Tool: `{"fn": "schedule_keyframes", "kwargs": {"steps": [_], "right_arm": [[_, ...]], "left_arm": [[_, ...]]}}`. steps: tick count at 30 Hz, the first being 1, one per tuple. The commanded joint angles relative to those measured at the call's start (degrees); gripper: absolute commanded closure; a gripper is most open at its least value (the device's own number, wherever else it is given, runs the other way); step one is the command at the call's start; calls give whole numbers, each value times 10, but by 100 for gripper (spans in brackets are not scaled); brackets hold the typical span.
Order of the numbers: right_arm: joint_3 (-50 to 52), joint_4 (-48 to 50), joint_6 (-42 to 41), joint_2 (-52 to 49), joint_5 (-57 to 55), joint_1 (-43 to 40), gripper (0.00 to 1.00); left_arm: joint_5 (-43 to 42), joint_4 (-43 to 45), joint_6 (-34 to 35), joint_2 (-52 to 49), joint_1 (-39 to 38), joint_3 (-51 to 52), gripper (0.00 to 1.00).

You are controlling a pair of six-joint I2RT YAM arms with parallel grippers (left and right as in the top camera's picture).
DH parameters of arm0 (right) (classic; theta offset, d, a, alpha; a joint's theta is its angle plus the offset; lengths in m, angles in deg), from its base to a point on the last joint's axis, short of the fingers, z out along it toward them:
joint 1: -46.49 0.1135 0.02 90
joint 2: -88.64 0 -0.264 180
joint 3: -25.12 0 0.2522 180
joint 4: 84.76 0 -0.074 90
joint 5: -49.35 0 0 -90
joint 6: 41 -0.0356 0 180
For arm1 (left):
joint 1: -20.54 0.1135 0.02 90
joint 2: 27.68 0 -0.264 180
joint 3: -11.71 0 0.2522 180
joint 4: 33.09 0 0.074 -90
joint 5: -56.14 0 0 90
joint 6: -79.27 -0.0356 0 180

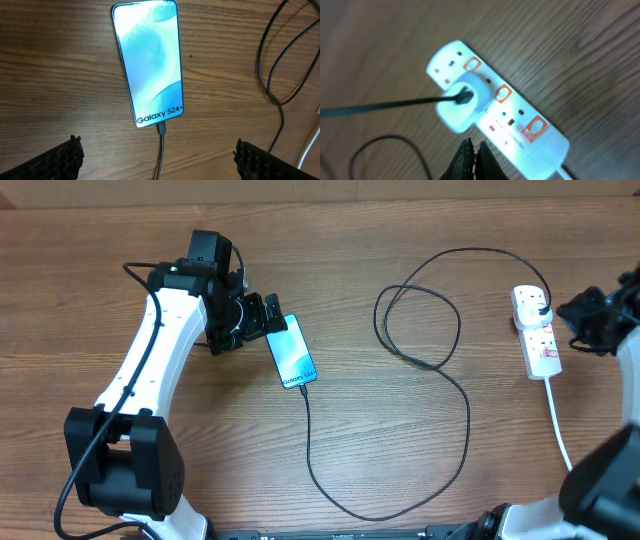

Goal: Plug charger to phone and switch on socket
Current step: 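Press down the power strip's orange switch with the right gripper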

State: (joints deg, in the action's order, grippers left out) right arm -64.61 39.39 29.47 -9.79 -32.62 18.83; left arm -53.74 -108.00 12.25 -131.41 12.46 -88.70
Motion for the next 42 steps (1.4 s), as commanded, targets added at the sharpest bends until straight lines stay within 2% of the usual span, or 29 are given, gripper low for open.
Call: {"fn": "schedule_keyframes", "kwargs": {"steps": [1, 15, 34, 42], "right_arm": [[-5, 18, -4, -44, -5, -2, 96], [-5, 103, -11, -133, -5, -2, 96], [-2, 110, -13, -145, -4, 0, 96], [-2, 107, -13, -172, 33, 3, 96]], "left_arm": [[3, -6, 4, 7, 0, -9, 0], [4, -1, 4, 7, 0, -9, 0], [4, 16, 4, 7, 0, -9, 0], [4, 16, 4, 7, 0, -9, 0]]}}
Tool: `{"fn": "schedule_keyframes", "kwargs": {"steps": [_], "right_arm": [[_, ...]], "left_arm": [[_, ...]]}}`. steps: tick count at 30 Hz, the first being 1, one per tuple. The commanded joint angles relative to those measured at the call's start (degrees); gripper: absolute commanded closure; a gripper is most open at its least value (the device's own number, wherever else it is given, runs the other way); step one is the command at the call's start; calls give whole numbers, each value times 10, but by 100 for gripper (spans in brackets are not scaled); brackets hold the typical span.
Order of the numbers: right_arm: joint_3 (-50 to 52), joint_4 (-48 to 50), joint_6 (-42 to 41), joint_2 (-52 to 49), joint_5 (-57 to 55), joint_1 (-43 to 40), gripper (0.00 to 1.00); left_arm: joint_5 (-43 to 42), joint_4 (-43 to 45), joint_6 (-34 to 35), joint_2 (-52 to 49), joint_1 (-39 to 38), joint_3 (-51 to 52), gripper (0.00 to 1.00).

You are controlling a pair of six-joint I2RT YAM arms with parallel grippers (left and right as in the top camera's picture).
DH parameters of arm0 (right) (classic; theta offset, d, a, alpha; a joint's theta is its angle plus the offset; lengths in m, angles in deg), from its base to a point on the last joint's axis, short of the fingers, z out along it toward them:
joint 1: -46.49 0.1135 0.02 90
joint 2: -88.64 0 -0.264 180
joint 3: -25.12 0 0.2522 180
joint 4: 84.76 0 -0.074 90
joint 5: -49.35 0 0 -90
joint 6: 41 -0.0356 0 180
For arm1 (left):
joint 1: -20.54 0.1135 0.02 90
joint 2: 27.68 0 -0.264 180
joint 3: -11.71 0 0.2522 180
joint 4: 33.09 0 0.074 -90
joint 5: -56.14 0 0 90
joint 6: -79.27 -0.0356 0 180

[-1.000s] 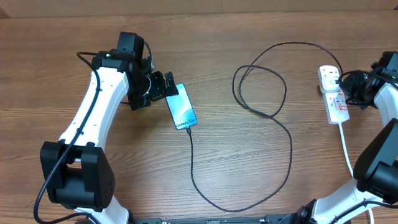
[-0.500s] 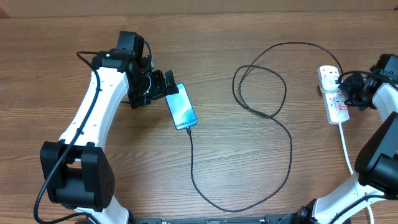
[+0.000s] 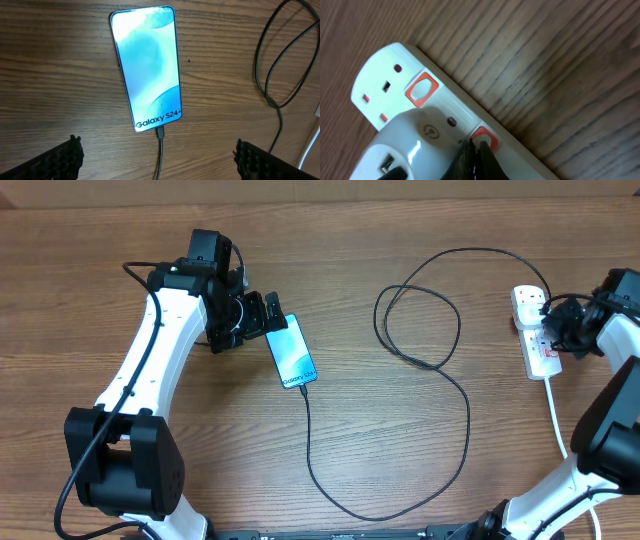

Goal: Plug charger to phone and switch on socket
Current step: 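Press down the power strip's orange switch with the right gripper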

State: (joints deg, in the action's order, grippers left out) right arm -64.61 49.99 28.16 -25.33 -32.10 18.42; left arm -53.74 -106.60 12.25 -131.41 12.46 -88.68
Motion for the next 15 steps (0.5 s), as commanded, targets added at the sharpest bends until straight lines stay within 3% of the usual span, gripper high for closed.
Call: {"fn": "schedule_keyframes", "kwargs": {"steps": [1, 15], "right_arm": [[-2, 1, 0, -16, 31, 7, 96], [-1, -17, 1, -21, 51, 7, 96]], "left_arm": [[4, 2, 4, 7, 0, -9, 0], [4, 5, 4, 7, 0, -9, 0]]}}
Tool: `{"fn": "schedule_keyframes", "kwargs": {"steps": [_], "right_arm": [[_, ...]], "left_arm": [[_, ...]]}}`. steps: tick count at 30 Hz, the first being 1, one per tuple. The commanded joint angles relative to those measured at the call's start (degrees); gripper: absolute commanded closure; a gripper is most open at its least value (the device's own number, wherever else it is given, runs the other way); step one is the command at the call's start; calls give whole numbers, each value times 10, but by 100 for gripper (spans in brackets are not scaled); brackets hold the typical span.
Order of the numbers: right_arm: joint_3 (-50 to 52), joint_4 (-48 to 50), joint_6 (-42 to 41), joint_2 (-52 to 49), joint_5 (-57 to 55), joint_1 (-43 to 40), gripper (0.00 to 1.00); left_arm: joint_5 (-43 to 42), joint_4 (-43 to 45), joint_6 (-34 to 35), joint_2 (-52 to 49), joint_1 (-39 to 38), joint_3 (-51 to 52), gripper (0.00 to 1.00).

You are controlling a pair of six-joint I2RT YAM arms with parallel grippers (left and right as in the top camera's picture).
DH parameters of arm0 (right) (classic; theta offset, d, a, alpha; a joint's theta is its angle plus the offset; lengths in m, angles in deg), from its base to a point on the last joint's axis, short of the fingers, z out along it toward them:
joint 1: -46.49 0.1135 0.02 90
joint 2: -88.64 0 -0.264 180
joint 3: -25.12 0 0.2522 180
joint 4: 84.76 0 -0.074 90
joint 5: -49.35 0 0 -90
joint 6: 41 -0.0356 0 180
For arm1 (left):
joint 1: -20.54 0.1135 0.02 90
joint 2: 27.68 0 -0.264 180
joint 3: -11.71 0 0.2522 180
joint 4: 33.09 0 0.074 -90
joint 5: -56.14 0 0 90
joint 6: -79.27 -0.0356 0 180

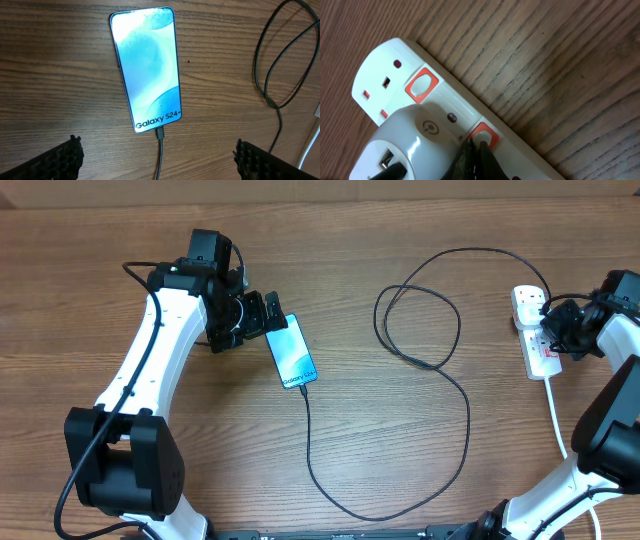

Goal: Plug charger to phone and switch on socket
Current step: 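Press down the power strip's orange switch with the right gripper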

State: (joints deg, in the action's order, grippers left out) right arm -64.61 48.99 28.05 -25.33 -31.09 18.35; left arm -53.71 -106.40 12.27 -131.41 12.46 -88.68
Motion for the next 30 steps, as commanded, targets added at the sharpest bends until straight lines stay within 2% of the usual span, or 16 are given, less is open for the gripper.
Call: {"fn": "schedule_keyframes", "kwargs": {"steps": [1, 10, 17, 30], "right_arm": [[-1, -9, 3, -21, 46, 8, 96], [14, -2, 30, -22, 60, 19, 96], [8, -33, 30, -10, 85, 7, 96], [5, -12, 23, 39, 39, -25, 96]], "left_arm": [[4, 3, 4, 7, 0, -9, 0], [3, 5, 4, 7, 0, -9, 0], [4, 5, 3, 7, 0, -9, 0], [3, 13, 4, 7, 0, -9, 0]]}}
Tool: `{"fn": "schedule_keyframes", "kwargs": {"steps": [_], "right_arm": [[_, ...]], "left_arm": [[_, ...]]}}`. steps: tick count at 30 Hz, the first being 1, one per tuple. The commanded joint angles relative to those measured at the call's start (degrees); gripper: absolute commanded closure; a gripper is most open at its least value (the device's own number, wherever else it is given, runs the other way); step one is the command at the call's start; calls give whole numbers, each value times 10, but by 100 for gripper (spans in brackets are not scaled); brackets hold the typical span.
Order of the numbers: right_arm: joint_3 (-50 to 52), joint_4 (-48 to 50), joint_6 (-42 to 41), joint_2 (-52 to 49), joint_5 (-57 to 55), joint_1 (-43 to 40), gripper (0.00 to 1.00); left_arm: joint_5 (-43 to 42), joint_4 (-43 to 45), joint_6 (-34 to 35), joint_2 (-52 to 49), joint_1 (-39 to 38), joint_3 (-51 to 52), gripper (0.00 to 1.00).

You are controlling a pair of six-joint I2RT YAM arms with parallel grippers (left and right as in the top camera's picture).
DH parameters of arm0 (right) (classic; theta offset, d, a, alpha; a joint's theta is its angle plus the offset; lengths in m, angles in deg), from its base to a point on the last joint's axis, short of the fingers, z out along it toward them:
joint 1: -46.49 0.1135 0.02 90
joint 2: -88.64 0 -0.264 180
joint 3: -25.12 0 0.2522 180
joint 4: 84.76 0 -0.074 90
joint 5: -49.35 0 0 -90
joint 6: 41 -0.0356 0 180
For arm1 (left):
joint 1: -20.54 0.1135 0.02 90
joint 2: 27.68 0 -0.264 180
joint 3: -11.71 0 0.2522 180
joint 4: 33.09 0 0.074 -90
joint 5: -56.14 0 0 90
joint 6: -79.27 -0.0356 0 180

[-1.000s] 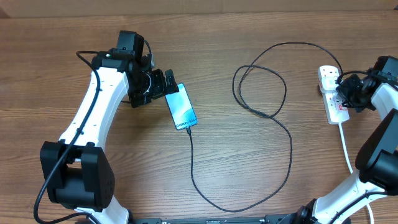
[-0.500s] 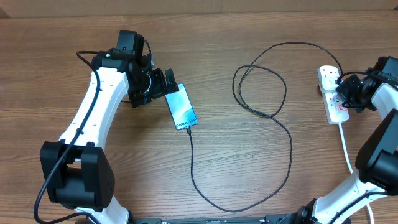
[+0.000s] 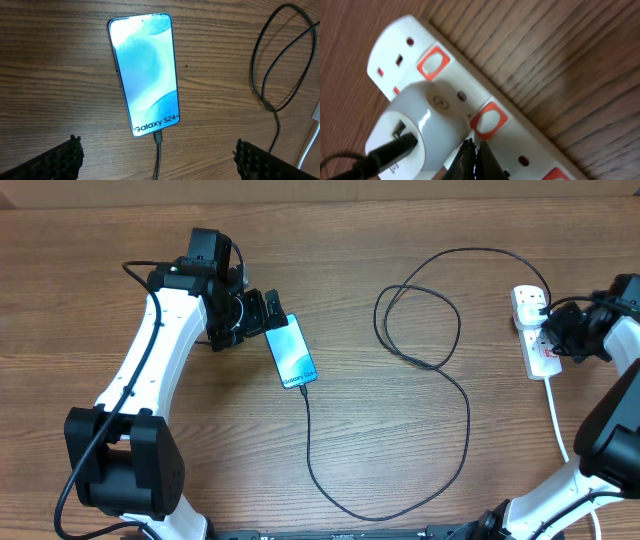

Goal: Plug charger to phone and switch on socket
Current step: 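Press down the power strip's orange switch with the right gripper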

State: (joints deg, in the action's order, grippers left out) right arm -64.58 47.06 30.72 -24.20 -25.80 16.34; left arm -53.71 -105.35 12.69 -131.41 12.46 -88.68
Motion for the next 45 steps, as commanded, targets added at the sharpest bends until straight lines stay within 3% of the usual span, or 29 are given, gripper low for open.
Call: {"fn": "schedule_keyframes", "kwargs": {"steps": [1, 45], "right_arm": [[5, 9, -12, 28, -26, -5, 96], [6, 40, -25, -21, -17, 13, 96]], "left_arm": [[3, 2, 0, 7, 0, -9, 0], [4, 9, 0, 7, 0, -9, 0]]}}
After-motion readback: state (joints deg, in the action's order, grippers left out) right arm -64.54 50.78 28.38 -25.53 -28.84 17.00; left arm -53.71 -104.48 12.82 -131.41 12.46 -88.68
